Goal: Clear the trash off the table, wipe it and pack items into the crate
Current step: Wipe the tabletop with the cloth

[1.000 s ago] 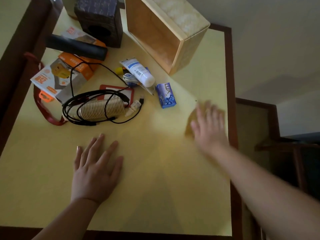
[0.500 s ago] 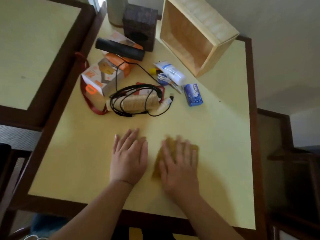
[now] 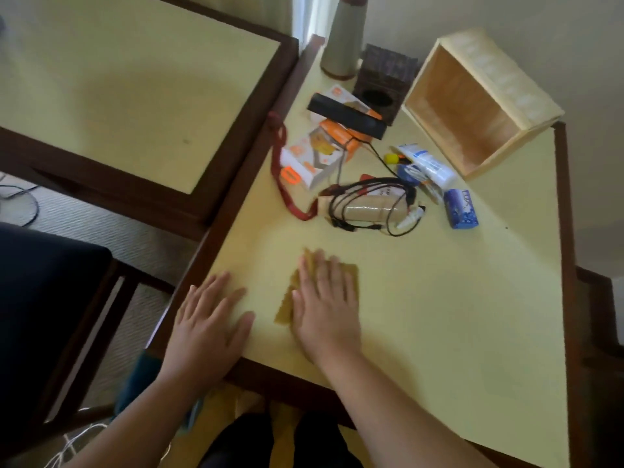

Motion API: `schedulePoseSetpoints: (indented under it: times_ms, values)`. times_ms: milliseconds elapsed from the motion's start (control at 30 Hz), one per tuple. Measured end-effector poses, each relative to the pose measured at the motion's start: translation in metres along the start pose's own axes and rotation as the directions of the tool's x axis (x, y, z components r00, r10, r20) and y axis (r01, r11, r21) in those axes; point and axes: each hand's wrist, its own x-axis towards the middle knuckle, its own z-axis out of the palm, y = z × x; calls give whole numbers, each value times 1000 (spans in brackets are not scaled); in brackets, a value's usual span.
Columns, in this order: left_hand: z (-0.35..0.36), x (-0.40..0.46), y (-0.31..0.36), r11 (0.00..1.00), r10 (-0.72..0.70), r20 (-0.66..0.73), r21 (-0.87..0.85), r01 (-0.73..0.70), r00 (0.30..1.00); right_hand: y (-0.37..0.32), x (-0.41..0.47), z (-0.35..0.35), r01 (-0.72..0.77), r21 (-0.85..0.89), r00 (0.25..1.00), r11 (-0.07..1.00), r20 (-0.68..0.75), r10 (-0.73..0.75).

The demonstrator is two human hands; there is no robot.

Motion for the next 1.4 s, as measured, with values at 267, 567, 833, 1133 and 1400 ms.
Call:
schedulePoseSetpoints:
  times_ms: [267,567,833,1133,1400]
  values:
    - [-5,-45,-11,995,-93,27,-28,94,995,-74,105,-15,416,-81,901,906,171,-398]
    - [-48,-53,-25,922,-289,-120,-302,243,950,-113,15,-1,767,-77,623,637,328,-710]
    - [-87,-29,-40,845,-428,-201,-435,311,881,-115,50,11,224,-152,974,963,0,-227]
    - [-94,4,-12,879,-362,-149,-384,283,920,-79,53,-8,166,-149,985,975,-32,-172]
    - [-54,22,21,931,-248,22,-272,245,968,19,19,-28,442,-145,896,885,122,-427]
